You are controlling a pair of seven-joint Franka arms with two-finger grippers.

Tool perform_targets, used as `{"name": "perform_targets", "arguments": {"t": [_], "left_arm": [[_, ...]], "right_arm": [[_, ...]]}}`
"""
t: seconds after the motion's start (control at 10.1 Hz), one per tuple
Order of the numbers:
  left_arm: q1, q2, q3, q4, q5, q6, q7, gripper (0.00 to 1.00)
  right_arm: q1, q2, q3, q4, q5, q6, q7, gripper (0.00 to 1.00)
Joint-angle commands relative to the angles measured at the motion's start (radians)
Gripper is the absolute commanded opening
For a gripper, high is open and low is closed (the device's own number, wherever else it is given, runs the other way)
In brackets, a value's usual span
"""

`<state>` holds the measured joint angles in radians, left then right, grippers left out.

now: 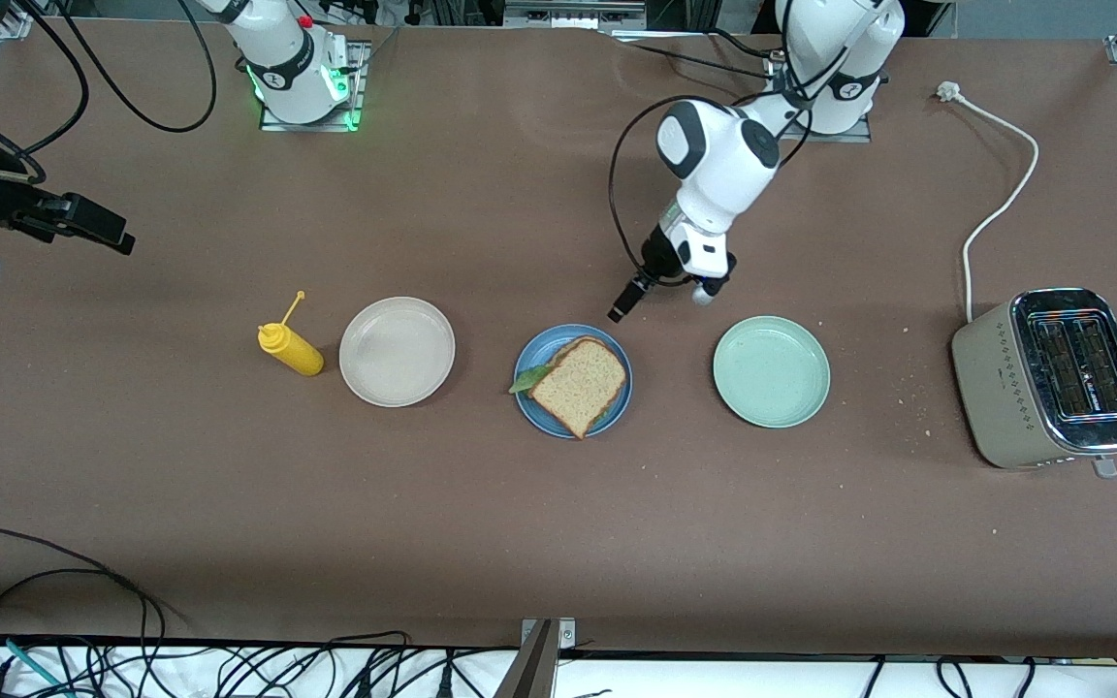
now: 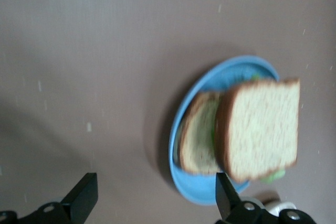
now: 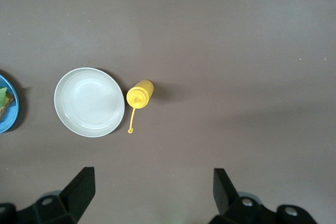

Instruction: Make sandwich in blue plate with both arms

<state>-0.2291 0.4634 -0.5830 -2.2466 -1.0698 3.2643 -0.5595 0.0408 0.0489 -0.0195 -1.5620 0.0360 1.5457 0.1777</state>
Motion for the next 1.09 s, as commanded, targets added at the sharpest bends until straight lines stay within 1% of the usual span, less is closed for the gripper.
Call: {"name": "perform_targets", "arguments": {"t": [0.0,0.2,0.3,0.4,0.5,0.6,0.79,0.99], "left_arm": [[0.098,-0.034,-0.008,-0.033,-0.044,-0.017,0.203,0.98],[0.155,-0.034,-0.008,-0.033,-0.044,-0.018,0.346,0.99],[0.192,-0.04,-0.008,-0.042,-0.044,-0.055,0.405,0.99],[0.224,-0.073,-0.006,-0.068,-0.044,-0.107,0.464,0.99],[0.256,-0.084,-0.006,-0.076,-0.044,-0.139,0.499,0.99],[0.287,-0.097,-0.005,-0.074,-0.042,-0.184,0.536,1.0],[0.373,-0.149,0.005,-0.074,-0.027,-0.343,0.599,1.0],[0.468,-0.184,0.009,-0.071,0.087,-0.458,0.602,1.0]], "right_arm": [[0.027,-0.007,0.032,0.045,-0.089,-0.013,0.017,1.0],[0.028,-0.007,0.033,0.051,-0.09,-0.013,0.02,1.0],[0.028,-0.007,0.033,0.051,-0.091,-0.016,0.019,1.0],[0.028,-0.007,0.033,0.051,-0.09,-0.015,0.017,1.0],[0.028,-0.007,0.033,0.051,-0.088,-0.015,0.017,1.0],[0.028,-0.007,0.035,0.051,-0.088,-0.015,0.019,1.0],[0.03,-0.009,0.036,0.05,-0.087,-0.019,0.017,1.0],[0.031,-0.009,0.036,0.051,-0.087,-0.035,0.02,1.0]]}}
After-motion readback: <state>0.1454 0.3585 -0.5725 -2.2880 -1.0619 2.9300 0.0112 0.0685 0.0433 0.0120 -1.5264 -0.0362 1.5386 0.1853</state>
